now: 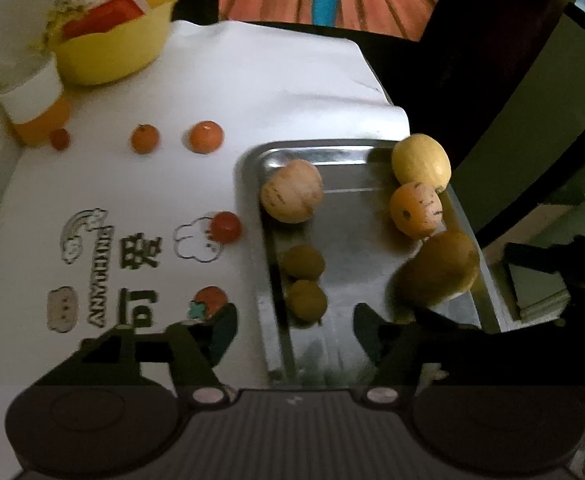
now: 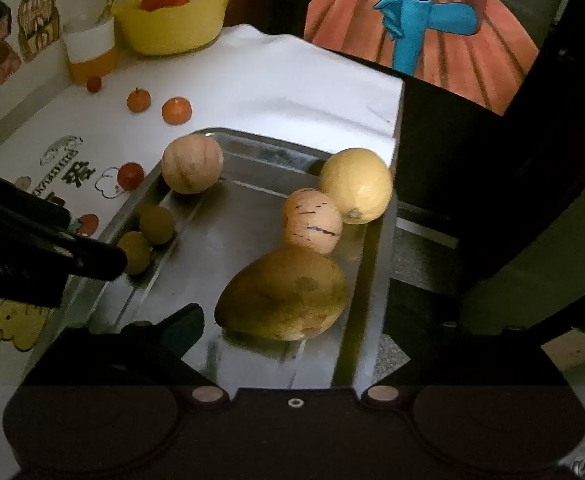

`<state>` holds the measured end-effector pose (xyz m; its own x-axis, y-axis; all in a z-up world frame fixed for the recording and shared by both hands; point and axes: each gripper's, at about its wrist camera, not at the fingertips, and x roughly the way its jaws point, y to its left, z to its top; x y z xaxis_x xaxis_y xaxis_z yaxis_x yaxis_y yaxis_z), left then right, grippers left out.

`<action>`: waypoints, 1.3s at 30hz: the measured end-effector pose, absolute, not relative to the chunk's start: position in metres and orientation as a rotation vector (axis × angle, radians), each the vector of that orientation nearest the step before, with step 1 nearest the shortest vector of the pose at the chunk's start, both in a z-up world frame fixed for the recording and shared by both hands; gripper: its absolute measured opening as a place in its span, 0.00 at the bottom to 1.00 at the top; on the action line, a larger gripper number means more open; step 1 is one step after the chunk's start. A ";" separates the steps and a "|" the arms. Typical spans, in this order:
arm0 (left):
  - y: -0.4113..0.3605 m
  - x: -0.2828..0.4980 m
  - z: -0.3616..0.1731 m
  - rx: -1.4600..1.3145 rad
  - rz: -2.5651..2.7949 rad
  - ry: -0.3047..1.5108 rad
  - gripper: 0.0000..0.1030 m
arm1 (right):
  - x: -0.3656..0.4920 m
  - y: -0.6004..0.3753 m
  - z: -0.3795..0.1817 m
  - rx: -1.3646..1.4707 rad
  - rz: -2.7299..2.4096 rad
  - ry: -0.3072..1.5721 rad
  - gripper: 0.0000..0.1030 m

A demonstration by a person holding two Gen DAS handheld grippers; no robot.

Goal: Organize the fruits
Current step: 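Lower the mango onto the tray with the right tool while the left tool releases the brown fruit there, then lift both open tools away from the tray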

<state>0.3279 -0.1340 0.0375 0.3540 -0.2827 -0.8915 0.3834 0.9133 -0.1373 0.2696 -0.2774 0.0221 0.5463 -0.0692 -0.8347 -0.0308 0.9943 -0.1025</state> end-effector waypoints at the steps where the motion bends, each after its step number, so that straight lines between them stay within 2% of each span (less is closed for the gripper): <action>1: -0.131 0.327 0.040 0.099 -0.424 1.128 0.81 | 0.266 -0.278 0.025 -0.105 -0.025 0.990 0.98; 4: -0.122 0.324 0.047 0.074 -0.420 1.129 0.92 | 0.257 -0.278 0.035 -0.092 -0.028 0.991 0.99; 8: -0.109 0.315 0.058 0.071 -0.419 1.117 0.99 | 0.243 -0.277 0.047 -0.054 -0.024 1.005 0.99; 22: -0.082 0.259 0.072 0.295 -0.512 1.029 0.99 | 0.177 -0.257 0.063 0.042 0.070 1.221 0.99; 29: -0.073 0.237 0.061 0.375 -0.503 1.102 0.99 | 0.179 -0.246 0.044 0.135 0.141 1.372 0.99; 33: -0.072 0.226 0.054 0.475 -0.504 1.124 0.99 | 0.186 -0.238 0.035 0.169 0.166 1.404 0.99; 39: -0.056 0.226 0.050 0.427 -0.431 1.183 0.99 | 0.196 -0.216 0.032 0.126 0.231 1.409 0.99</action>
